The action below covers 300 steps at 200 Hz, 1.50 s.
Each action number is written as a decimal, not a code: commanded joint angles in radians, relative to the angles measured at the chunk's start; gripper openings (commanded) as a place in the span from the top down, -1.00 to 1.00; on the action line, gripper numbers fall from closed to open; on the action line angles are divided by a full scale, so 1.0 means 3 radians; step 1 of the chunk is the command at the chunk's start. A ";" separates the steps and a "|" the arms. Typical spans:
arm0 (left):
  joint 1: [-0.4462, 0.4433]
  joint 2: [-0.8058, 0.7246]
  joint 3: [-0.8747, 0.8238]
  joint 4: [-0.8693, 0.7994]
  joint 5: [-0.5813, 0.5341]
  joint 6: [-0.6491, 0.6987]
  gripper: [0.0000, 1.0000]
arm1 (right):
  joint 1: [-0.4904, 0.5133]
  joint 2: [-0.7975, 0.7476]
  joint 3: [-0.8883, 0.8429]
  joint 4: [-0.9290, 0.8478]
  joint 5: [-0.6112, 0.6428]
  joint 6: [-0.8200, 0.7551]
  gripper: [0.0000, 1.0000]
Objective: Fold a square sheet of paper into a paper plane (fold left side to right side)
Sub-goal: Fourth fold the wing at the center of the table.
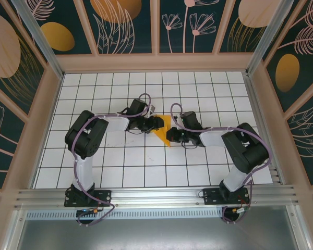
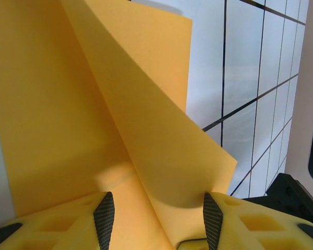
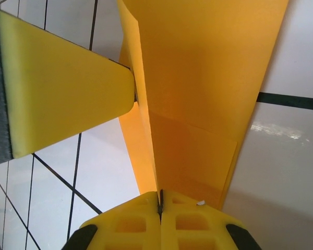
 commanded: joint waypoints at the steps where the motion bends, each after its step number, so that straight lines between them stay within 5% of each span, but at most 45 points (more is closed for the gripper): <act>1: -0.0043 0.0162 0.0081 -0.0166 -0.0146 0.0107 -0.02 | -0.0017 0.0086 -0.0027 0.0093 -0.0110 0.0047 0.86; 181: -0.0054 0.0273 0.0139 -0.0425 -0.0369 0.0184 0.06 | -0.0129 -0.0071 -0.0018 0.0101 -0.0148 0.0047 0.53; 242: -0.0053 0.0283 0.0149 -0.0426 -0.0372 0.0184 0.07 | -0.0413 -0.0464 -0.0098 0.0142 -0.0420 0.0082 0.16; 300: -0.0053 0.0273 0.0149 -0.0424 -0.0365 0.0180 0.08 | -0.0413 -0.0214 0.0093 -0.0003 -0.0378 0.0057 0.14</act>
